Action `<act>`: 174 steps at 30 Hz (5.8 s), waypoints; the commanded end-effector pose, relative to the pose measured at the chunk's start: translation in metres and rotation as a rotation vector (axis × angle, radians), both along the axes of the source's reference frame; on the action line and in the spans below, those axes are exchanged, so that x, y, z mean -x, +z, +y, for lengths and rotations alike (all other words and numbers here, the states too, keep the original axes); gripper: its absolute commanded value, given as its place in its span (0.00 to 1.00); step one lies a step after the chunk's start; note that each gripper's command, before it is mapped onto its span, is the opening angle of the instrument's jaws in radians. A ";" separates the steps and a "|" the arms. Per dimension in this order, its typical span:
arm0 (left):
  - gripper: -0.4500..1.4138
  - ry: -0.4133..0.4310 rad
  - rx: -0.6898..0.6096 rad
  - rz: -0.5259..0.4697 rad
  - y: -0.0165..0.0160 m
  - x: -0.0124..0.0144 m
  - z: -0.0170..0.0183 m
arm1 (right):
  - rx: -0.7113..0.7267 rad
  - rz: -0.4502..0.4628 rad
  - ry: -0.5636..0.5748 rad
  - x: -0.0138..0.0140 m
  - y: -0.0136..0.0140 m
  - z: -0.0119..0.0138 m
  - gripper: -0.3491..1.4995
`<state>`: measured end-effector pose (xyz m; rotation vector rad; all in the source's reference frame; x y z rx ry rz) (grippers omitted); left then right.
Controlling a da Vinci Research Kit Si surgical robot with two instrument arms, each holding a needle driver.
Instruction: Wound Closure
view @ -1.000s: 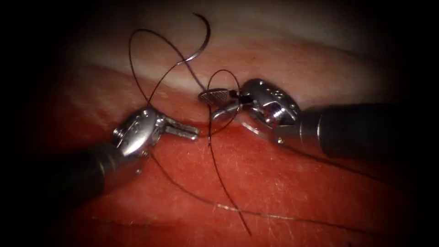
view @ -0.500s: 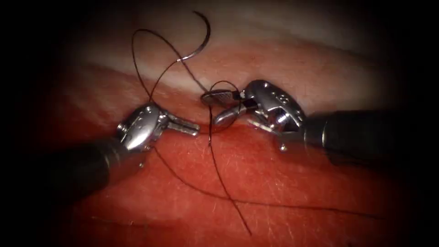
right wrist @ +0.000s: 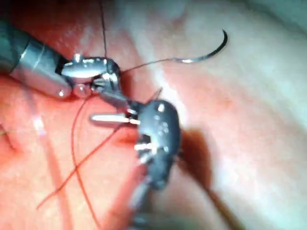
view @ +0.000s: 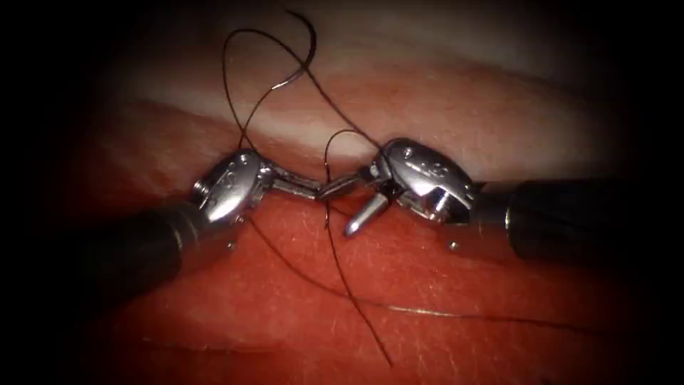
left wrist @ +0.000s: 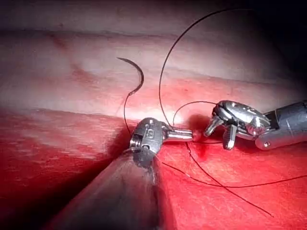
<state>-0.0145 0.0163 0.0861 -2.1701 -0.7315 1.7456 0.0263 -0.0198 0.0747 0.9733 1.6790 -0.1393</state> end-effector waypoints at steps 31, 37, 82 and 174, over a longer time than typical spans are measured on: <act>0.00 0.026 0.001 0.015 -0.0009 0.0007 -0.0010 | 0.437 0.008 -0.347 -0.0033 0.0017 -0.0080 0.40; 0.00 0.036 -0.003 0.012 -0.0016 0.0007 -0.0015 | 0.442 0.012 -0.406 -0.0035 0.0024 -0.0095 0.39; 0.00 0.091 -0.055 0.018 -0.0020 -0.0007 -0.0074 | -0.494 -0.701 -0.141 -0.0005 0.0032 0.0023 0.00; 0.00 0.264 -0.104 -0.061 -0.0179 -0.0022 -0.0280 | -1.172 -0.900 0.669 0.0013 0.0090 0.0083 0.00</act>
